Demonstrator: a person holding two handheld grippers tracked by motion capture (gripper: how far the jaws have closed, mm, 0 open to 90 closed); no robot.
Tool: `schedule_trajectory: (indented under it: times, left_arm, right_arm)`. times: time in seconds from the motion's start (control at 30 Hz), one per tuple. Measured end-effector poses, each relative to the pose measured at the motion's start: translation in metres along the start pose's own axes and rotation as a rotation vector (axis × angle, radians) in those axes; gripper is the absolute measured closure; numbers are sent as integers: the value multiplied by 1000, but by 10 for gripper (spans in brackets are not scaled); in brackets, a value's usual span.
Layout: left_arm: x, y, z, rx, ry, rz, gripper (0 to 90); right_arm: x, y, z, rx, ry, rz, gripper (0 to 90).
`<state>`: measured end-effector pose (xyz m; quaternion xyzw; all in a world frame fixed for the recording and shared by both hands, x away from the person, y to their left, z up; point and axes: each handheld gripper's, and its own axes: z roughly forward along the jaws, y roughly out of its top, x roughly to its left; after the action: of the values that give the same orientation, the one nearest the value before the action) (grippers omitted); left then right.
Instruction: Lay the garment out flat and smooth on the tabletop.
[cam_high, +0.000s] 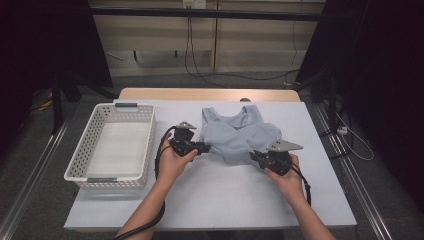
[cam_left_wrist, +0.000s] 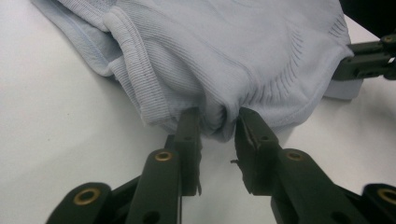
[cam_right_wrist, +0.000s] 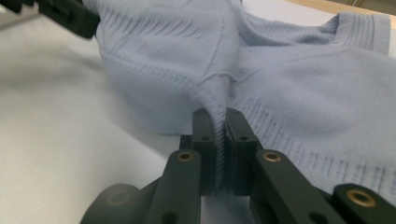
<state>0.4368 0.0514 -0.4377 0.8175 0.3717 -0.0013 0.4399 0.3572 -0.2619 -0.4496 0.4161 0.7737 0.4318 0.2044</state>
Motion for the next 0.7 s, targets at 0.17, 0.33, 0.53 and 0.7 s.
schedule_trajectory:
  times: [0.17,0.33,0.53,0.7]
  left_arm:
    - [0,-4,-4,-5,19,-1,577]
    - [-1,-8,-7,-4,39,-3,444]
    - [-2,-14,1,26,80,35,347]
    - [-1,-15,9,39,92,55,337]
  right_arm:
    - [0,3,-1,-6,12,39,847]
    - [-3,6,-3,-37,32,89,848]
    - [-8,9,-6,-76,44,144,849]
    - [-8,11,-8,-87,54,151,848]
